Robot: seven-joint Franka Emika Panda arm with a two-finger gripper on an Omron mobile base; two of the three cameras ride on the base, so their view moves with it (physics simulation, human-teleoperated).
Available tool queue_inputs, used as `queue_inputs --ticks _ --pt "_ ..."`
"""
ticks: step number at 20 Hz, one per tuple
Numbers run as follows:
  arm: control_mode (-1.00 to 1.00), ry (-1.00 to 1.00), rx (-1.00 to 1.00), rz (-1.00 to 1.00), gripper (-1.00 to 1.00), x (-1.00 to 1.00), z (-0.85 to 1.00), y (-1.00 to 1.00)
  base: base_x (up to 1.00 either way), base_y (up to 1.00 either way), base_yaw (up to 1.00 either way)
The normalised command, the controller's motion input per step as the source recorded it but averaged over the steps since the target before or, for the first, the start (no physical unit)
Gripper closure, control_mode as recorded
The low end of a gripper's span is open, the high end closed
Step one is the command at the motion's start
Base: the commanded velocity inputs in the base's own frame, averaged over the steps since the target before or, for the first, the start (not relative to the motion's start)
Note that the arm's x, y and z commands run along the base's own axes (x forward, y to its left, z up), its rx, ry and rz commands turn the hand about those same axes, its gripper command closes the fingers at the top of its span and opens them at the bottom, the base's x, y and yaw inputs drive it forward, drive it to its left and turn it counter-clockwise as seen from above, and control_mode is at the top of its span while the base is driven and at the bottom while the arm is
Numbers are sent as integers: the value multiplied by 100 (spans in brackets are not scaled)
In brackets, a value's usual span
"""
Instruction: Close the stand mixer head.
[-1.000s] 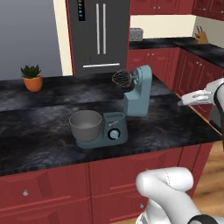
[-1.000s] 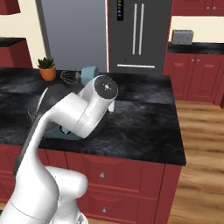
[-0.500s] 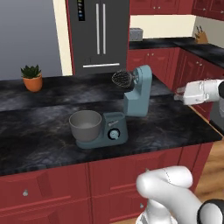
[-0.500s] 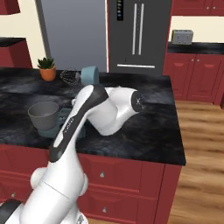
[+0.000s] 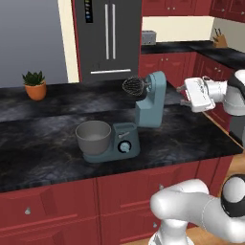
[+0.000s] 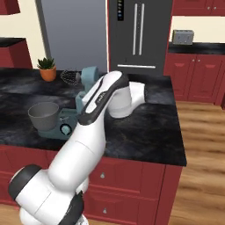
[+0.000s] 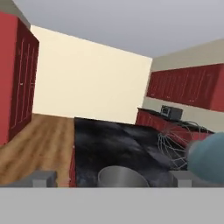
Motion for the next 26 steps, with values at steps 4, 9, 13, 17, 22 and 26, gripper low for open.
queue_inputs --ticks 4,9,13,17,22,26 --pt "-100 -24 -16 27 -100 35 0 49 0 0 0" --pt "-100 -20 -30 17 -100 43 -8 95 0 0 0" --pt "-100 -19 -27 9 -100 50 -11 88 0 0 0" --pt "-100 -3 -29 15 -100 96 -77 100 0 0 0" --pt "-100 0 -23 27 -100 89 -99 100 0 0 0" --pt "-100 -3 -25 27 -100 25 -39 100 0 0 0"
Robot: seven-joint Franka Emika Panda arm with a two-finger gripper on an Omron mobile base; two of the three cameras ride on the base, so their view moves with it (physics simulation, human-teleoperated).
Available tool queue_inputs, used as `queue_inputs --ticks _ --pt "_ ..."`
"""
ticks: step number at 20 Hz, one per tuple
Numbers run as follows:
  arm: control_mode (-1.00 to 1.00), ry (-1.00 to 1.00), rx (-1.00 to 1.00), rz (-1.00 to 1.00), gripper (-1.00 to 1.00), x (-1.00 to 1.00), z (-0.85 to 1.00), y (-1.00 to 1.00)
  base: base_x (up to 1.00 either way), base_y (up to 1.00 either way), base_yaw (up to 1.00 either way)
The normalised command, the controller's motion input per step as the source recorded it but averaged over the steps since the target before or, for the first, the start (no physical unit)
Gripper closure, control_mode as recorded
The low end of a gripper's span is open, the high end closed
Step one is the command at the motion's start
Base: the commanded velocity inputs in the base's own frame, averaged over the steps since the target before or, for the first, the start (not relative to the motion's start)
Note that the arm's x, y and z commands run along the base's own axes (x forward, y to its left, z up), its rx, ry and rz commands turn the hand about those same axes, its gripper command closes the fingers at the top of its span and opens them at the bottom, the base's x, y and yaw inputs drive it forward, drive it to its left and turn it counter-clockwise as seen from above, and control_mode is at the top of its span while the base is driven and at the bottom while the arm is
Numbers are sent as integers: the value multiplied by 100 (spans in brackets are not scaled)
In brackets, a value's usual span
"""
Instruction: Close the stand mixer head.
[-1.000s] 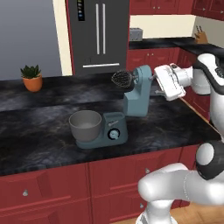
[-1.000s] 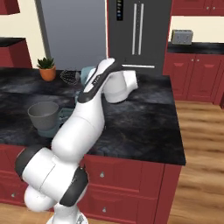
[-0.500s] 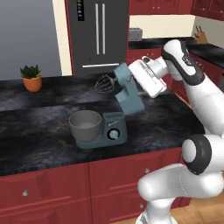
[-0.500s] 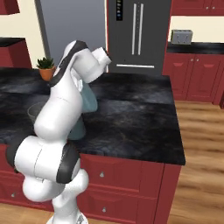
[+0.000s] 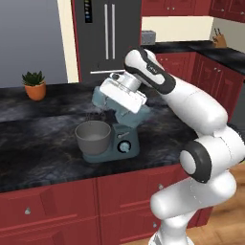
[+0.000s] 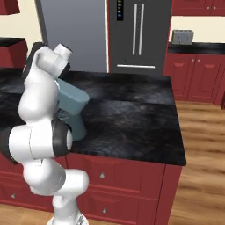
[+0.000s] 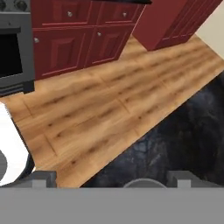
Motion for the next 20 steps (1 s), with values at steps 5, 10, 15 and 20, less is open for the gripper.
queue_inputs --ticks 5,10,15,20 --pt "-100 -27 -27 2 -100 -31 16 65 0 0 0" --pt "-100 -35 -27 0 -100 -44 12 3 0 0 0" --pt "-100 -18 -18 0 -100 -23 0 0 0 0 0" --pt "-100 0 0 0 -100 0 0 0 0 0 0"
